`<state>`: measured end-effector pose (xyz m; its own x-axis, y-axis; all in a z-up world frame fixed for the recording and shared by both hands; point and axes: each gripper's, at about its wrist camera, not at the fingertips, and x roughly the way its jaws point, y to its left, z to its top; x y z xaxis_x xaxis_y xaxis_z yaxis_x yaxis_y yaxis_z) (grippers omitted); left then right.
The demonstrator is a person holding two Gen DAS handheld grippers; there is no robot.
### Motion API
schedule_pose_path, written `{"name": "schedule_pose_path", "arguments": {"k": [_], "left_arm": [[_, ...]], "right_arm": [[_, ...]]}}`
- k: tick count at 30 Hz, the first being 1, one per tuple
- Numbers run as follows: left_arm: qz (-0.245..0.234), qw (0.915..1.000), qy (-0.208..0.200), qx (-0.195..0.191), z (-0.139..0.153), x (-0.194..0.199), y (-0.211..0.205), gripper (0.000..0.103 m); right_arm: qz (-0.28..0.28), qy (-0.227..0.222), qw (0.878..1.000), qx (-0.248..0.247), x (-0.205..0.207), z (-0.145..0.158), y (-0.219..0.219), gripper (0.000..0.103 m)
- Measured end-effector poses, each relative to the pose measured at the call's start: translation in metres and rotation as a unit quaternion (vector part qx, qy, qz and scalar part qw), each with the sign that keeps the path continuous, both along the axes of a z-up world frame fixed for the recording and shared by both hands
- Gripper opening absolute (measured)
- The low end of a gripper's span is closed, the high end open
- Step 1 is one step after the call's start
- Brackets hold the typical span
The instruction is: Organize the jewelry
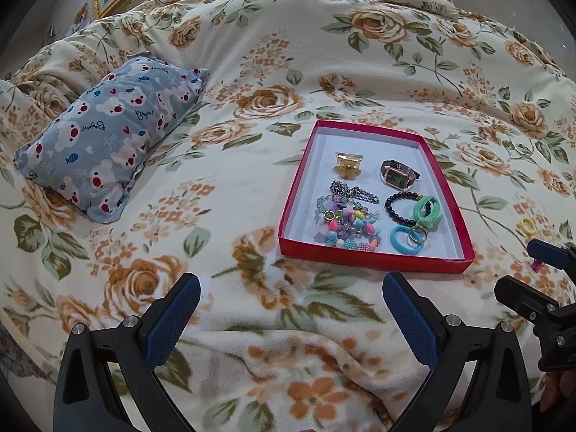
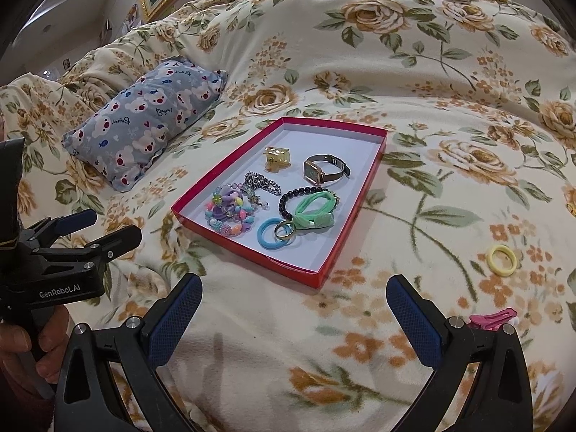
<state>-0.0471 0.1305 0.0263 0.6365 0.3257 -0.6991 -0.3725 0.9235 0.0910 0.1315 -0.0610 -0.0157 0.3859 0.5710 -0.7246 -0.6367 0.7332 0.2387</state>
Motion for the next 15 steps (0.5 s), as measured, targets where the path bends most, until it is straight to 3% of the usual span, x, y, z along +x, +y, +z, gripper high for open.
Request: {"name": "schedule_pose_path", "arguments": {"k": [15], "left_arm": [[-0.005,1.0000,-0.005,0.004,0.0027,-0.0024,-0.0029,0.102]], "right_arm": [[0.004,-0.004,1.000,0.002,-0.0008,0.0065,0.0017,0.103]]}}
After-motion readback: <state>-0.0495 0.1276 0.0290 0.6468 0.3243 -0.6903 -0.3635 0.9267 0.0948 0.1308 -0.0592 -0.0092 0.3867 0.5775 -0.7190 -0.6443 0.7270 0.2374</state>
